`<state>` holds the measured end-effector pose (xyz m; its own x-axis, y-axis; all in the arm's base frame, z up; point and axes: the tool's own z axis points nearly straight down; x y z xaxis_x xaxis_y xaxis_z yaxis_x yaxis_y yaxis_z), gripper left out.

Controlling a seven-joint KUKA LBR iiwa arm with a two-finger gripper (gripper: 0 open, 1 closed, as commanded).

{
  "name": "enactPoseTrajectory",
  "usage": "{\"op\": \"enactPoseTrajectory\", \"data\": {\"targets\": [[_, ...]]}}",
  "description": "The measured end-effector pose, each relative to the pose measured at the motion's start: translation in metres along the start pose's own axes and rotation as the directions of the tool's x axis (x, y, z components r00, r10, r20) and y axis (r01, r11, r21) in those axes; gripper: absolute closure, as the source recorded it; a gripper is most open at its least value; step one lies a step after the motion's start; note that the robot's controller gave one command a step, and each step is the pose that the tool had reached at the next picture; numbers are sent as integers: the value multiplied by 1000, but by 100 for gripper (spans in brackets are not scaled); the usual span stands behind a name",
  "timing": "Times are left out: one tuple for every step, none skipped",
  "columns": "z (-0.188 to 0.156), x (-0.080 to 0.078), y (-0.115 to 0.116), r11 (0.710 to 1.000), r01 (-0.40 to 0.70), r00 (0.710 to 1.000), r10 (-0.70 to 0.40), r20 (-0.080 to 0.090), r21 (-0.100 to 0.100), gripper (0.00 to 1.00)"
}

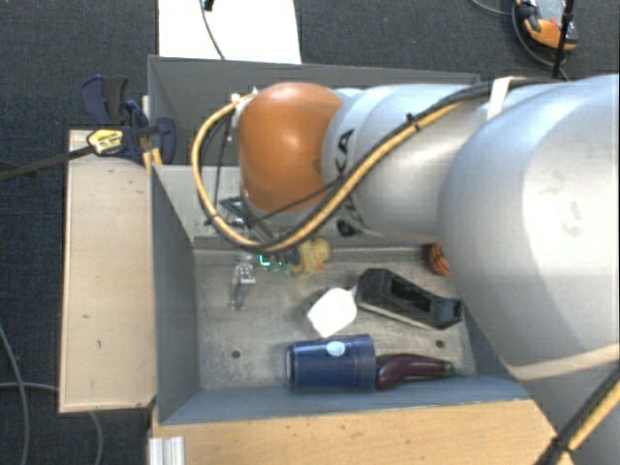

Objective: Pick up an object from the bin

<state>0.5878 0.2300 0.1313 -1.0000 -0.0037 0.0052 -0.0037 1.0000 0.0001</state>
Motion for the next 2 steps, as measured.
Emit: {"op": "enactPoseTrajectory", "data": {"targets": [[-4, -2, -1, 1000, -6, 1000, 6, 7, -2, 0], [34, 2, -59, 987, -162, 987, 162, 8, -3, 0]]}}
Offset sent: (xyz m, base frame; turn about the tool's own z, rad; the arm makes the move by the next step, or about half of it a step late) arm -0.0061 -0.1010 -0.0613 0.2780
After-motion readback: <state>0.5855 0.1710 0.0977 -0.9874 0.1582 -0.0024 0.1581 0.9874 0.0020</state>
